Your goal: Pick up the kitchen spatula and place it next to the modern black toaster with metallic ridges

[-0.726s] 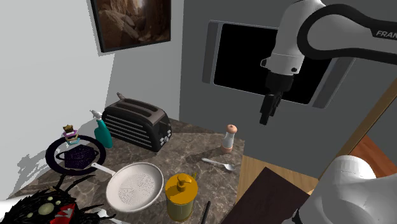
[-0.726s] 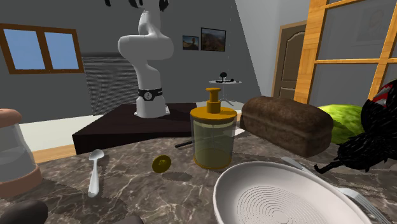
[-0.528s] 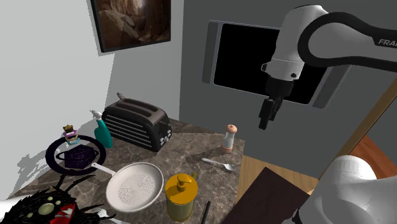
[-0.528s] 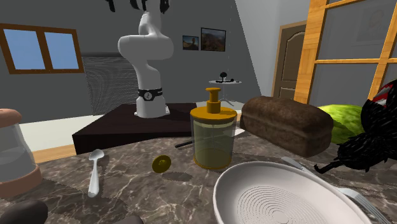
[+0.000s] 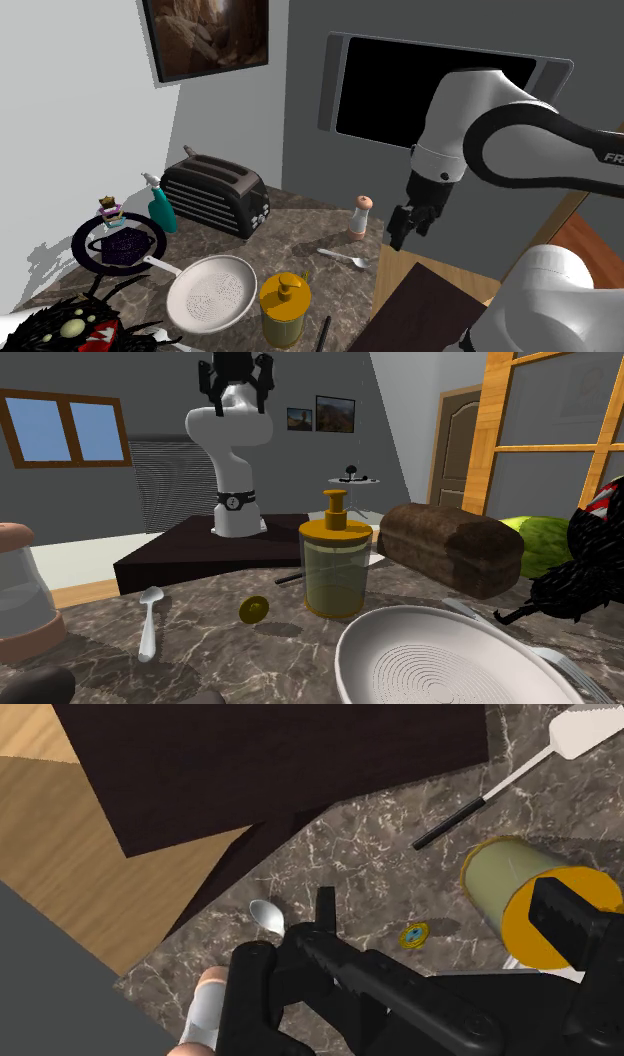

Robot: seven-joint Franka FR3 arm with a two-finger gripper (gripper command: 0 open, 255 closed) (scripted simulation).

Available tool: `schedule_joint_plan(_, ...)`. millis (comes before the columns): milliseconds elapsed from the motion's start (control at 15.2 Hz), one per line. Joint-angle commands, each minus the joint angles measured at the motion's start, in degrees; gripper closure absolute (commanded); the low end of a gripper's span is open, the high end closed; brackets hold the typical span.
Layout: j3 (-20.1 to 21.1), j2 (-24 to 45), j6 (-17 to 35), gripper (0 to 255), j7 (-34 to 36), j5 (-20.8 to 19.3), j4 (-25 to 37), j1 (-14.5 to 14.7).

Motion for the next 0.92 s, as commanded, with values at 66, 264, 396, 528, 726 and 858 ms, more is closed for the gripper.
schedule_joint_plan(66,5.44,-1.58,4.06,0,7.67,4.52,-4.53,0.42)
schedule_joint_plan(264,11.60,-1.76,8.54,0,15.28,9.59,-8.15,1.34)
schedule_joint_plan(396,16.04,-0.76,12.00,0,20.41,13.16,-9.94,2.02)
schedule_joint_plan(528,20.76,1.23,15.89,0,25.50,16.79,-11.17,2.48)
schedule_joint_plan(726,28.29,6.07,22.54,0,33.00,22.02,-11.88,2.29)
schedule_joint_plan(858,33.61,10.42,27.45,0,37.92,25.05,-11.58,1.22)
